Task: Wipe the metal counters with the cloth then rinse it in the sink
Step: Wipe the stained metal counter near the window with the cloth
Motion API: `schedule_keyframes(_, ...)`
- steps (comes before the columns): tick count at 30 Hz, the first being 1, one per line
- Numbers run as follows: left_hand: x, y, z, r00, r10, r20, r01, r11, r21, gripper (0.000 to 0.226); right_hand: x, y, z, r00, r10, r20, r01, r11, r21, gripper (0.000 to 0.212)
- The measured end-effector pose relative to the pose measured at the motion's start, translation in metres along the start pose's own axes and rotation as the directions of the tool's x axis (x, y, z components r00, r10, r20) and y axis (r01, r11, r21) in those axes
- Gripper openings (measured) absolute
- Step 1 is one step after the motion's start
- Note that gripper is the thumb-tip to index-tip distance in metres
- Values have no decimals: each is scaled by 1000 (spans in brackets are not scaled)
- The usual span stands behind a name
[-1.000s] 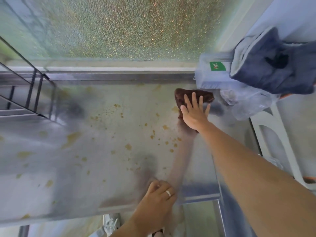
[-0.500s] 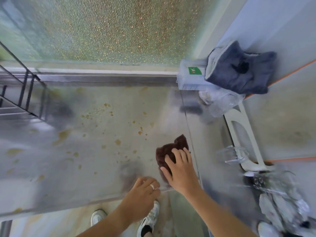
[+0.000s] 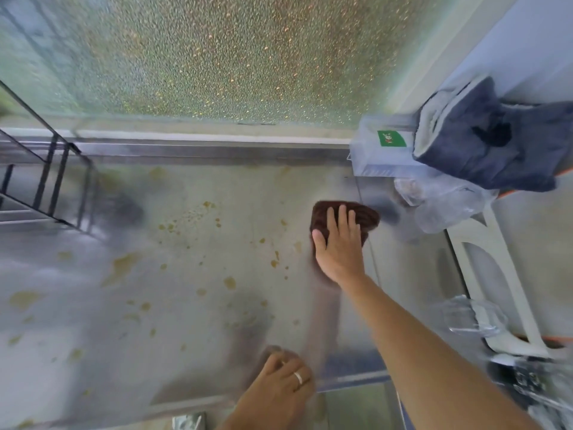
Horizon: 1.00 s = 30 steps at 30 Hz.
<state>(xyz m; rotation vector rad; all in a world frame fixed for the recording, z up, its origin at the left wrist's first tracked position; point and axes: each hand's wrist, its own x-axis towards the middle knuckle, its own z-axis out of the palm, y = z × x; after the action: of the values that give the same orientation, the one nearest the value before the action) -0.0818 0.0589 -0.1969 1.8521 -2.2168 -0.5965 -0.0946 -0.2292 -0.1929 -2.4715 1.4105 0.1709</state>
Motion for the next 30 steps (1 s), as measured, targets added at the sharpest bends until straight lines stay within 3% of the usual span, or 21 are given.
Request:
schedule_keyframes(1,-3,2,-4,1000,-14,9,14,999,40,26,17,-5,-2,1000,-19,5,19,1000,-12,74)
schedule_keyframes(2,-1,1,-4,997,10,-72,-3,995,98,41,33,-11,-4,999,-39,15,40,999,-17,70)
schedule_keyframes(3,-1,-5,3,982,99,-159,-67,978,197,51,49,-17,-6,998,-57,27,58,998,-12,68)
schedule_keyframes(4,-8,-11,12,965,180,-189,-155,978,142,53,64,-24,-9,997,-67,39,67,998,0,67)
schedule_keyframes(5,-14,-15,27,897,268,-352,-290,957,-12,49,76,-31,-11,996,-72,47,72,997,10,67)
schedule_keyframes(6,-17,-19,43,841,126,-526,-379,831,-407,42,87,-37,-13,996,-78,49,77,997,14,66)
schedule_keyframes(7,-17,-25,62,850,24,-527,-436,594,-676,38,94,-42,-14,995,-86,51,85,996,12,66)
schedule_keyframes(8,-17,-28,67,872,-3,-489,-395,586,-707,36,99,-45,-15,994,-94,52,94,996,7,65)
schedule_keyframes(9,-21,-31,54,904,20,-427,-266,808,-526,33,101,-48,-16,993,-103,51,103,995,0,64)
schedule_keyframes(10,-22,-32,39,933,152,-326,-242,936,-256,27,102,-49,-17,993,-110,49,110,994,-5,64)
schedule_keyframes(11,-19,-28,20,970,182,-159,-204,970,-134,18,102,-51,-18,992,-114,47,115,993,-8,64)
schedule_keyframes(13,-14,-23,-12,992,115,-58,-122,981,-151,20,100,-52,-20,992,-118,50,119,993,-11,64)
schedule_keyframes(18,-40,-42,-19,988,93,-124,-117,973,-198,24,89,-56,-20,988,-136,71,138,990,-31,62)
schedule_keyframes(26,-89,-72,-22,970,40,-240,-42,999,0,21,45,-79,-2,946,-302,117,303,953,4,60)
schedule_keyframes(30,-114,-93,-25,984,-24,-174,37,997,69,31,-2,-73,11,923,-376,85,376,927,21,60)
